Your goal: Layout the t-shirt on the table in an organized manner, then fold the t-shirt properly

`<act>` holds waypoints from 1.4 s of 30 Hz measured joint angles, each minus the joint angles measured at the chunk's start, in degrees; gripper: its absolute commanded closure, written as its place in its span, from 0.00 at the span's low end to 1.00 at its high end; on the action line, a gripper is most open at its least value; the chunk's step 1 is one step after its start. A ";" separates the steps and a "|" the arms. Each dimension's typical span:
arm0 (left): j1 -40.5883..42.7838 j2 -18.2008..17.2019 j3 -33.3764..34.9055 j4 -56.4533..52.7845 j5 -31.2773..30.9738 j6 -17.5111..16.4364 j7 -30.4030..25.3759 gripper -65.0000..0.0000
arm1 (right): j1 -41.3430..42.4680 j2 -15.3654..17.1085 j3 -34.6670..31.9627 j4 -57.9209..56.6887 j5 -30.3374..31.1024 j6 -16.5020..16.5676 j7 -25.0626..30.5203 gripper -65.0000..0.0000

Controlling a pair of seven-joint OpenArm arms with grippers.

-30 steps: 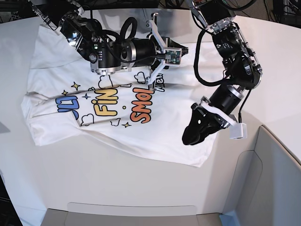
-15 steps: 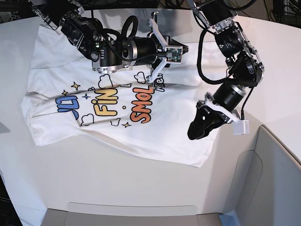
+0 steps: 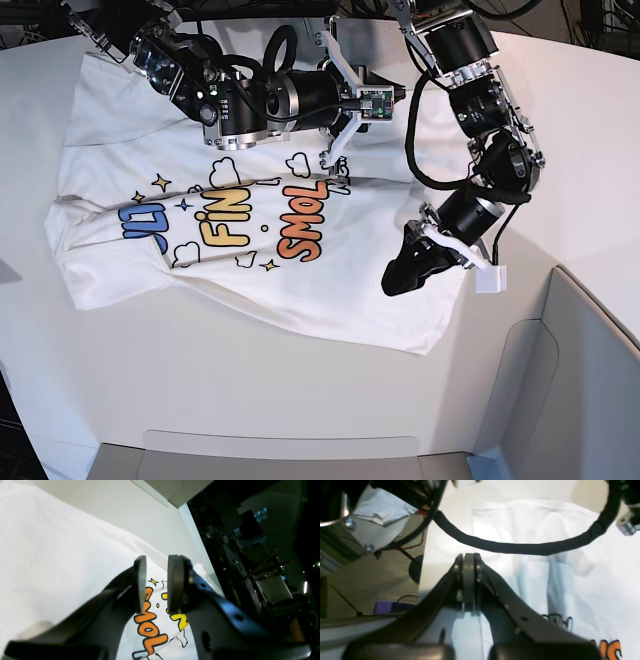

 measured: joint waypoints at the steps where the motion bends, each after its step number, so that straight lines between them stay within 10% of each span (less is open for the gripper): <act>1: 0.00 -0.02 0.07 0.00 0.11 0.04 0.07 0.75 | 0.24 0.02 0.00 0.00 0.00 0.00 0.00 1.00; 42: -3.21 -9.84 16.50 -4.31 6.91 0.07 -0.26 0.75 | -3.04 -2.67 -2.93 0.04 -6.86 -3.80 3.21 1.00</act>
